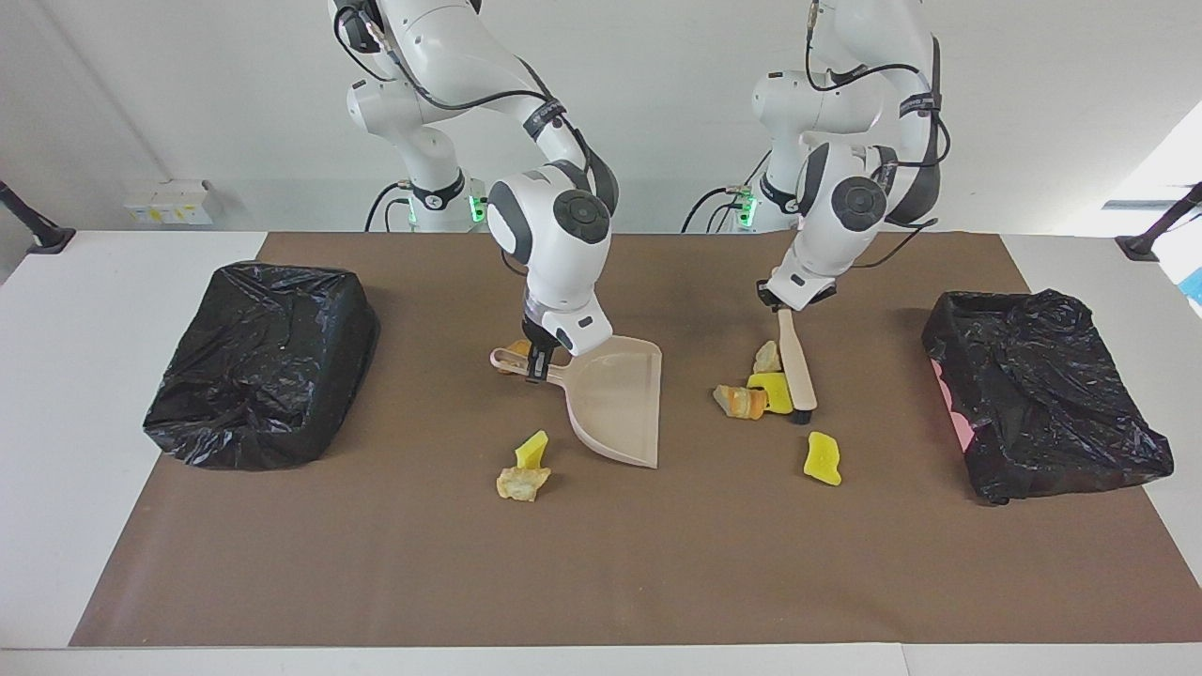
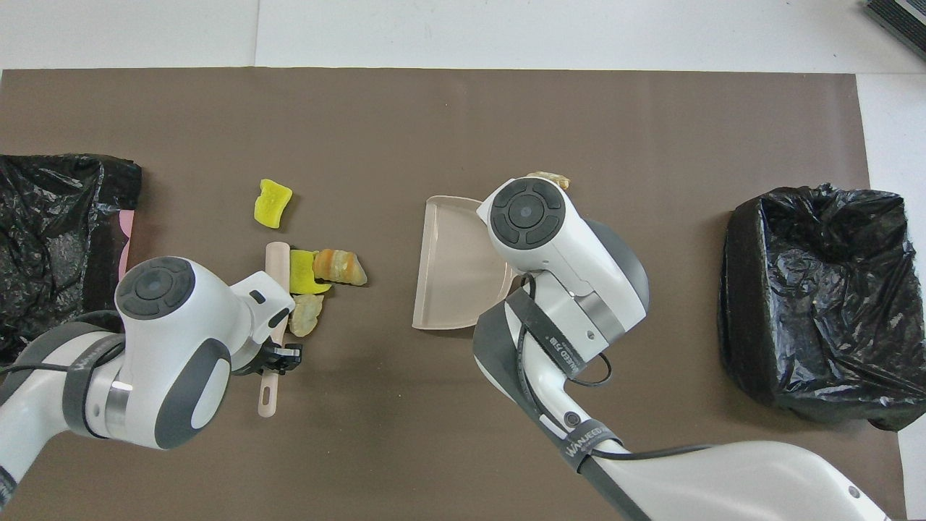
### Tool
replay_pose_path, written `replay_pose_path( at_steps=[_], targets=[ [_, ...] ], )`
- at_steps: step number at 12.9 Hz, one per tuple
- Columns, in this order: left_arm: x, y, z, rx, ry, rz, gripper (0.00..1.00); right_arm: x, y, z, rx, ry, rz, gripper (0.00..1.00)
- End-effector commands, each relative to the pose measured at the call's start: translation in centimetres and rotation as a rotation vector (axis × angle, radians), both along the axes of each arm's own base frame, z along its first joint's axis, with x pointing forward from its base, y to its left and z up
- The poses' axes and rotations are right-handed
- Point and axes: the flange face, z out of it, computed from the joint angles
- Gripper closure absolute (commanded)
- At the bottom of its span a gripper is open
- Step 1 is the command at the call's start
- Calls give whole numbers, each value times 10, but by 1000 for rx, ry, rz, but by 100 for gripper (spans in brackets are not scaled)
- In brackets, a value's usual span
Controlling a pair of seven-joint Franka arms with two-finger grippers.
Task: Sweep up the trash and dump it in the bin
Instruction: 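Sweep the sponge and food bits into the dustpan with the left gripper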
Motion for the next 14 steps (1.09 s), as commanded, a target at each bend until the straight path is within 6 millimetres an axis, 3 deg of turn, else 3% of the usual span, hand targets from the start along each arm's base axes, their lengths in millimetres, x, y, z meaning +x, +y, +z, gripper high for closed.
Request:
replay_pose_path(
  at_steps=[1,7,9,12,14],
  targets=[
    [-14,-42,1,-65,-28,14,100,-1,5,-9,-7,-22,2,100],
    [-40,-122,18,-182,-64,-14,100,-4,16,-18,-1,-29,-7,100],
    [-37,-142,26,-201,-75,-38,100,-4,15,-19,-3,-27,-8,100],
    [-25,-155,39,-209,-83,1,100,-5,15,-18,-8,-21,-10,100],
    [-17,-146,65,-229,-117,38,100,-5,13,-17,-18,-13,-10,100]
  ],
)
